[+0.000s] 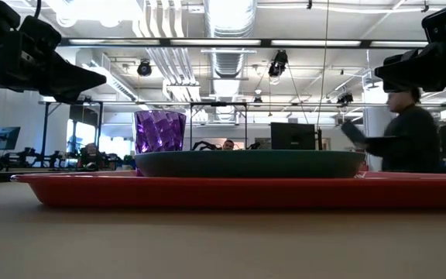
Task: Pick and place plate/cup/fork/spoon on tray
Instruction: Return to Home Position
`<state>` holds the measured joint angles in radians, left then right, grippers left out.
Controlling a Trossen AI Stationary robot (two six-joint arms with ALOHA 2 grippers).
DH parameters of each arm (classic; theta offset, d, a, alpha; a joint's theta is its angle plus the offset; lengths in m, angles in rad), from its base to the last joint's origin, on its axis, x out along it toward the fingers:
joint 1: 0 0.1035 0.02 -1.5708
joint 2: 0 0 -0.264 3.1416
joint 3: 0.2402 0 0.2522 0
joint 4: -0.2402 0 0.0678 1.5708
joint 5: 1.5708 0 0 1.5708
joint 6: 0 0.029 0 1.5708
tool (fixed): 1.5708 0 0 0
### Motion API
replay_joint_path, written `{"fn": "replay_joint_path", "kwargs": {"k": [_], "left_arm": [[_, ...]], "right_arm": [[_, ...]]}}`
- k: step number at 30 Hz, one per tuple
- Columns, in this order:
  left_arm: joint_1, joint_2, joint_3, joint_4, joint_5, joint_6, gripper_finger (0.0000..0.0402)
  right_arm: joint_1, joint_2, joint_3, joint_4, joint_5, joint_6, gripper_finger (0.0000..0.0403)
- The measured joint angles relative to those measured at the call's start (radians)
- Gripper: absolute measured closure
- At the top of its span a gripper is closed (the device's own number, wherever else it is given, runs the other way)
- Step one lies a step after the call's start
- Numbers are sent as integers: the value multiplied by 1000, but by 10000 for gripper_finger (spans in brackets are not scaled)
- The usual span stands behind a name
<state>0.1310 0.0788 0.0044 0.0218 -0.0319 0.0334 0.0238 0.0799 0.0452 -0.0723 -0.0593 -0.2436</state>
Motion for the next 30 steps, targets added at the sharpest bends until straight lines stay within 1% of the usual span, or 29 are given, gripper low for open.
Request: {"fn": "replay_joint_path", "kwargs": {"k": [30], "left_arm": [[0,2,0,21,1,0,402]], "right_arm": [[0,0,-1,3,1,0,394]]}}
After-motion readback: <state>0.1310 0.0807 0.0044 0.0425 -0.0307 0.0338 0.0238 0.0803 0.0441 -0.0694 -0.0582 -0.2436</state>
